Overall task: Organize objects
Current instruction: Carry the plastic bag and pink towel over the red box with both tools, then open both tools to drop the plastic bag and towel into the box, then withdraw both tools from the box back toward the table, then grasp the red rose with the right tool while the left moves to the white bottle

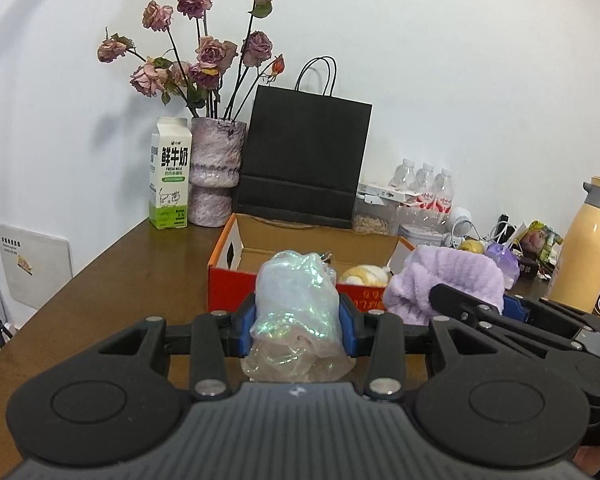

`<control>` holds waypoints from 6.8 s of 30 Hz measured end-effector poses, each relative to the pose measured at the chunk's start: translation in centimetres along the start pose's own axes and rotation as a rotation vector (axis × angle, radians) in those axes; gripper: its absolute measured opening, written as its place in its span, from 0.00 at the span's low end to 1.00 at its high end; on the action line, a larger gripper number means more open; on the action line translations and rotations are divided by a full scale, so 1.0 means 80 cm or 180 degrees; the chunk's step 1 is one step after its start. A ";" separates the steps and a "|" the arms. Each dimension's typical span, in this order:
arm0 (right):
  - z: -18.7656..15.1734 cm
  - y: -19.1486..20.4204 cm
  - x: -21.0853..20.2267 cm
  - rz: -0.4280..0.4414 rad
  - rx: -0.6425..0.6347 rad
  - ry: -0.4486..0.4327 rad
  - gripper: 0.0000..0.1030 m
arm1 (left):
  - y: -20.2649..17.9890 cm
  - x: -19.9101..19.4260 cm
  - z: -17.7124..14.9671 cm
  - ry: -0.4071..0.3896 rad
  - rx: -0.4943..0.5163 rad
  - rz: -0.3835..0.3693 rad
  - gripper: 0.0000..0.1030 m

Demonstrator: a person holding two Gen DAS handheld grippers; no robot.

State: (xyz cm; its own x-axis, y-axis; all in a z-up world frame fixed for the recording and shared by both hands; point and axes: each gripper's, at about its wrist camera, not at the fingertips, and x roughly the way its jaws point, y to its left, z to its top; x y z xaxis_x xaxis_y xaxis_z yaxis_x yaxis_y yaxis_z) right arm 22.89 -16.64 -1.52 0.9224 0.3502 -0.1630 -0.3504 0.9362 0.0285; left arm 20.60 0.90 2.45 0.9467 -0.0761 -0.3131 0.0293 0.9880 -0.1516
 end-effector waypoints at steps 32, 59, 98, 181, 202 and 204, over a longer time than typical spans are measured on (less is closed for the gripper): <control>0.091 -0.041 0.141 -0.0137 0.0091 0.0053 0.27 | -0.011 0.154 0.095 0.0007 -0.0204 0.0099 0.40; 0.078 -0.116 0.258 -0.0372 0.0408 0.0468 0.28 | -0.012 0.291 0.106 0.0278 -0.0189 0.0400 0.40; 0.066 -0.115 0.260 -0.0370 0.0428 0.0727 1.00 | -0.005 0.254 0.096 -0.0168 -0.0103 0.0632 1.00; -0.070 -0.068 -0.032 -0.0522 -0.0161 0.0674 1.00 | 0.023 0.039 -0.073 0.0195 0.0416 0.0070 1.00; -0.081 -0.059 0.034 -0.0027 -0.0066 0.1413 0.84 | 0.026 0.044 -0.076 0.0325 0.0388 0.0013 1.00; -0.080 -0.059 0.039 0.0010 -0.0027 0.1416 0.65 | 0.024 0.047 -0.077 0.0382 0.0428 0.0012 1.00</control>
State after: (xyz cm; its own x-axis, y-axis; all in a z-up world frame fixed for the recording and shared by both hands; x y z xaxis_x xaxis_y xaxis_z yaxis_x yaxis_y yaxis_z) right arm 26.34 -20.14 -8.47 0.7623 0.3040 -0.5714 -0.3561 0.9342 0.0220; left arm 22.25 1.66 -4.79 0.9020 -0.0800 -0.4242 0.0762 0.9968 -0.0259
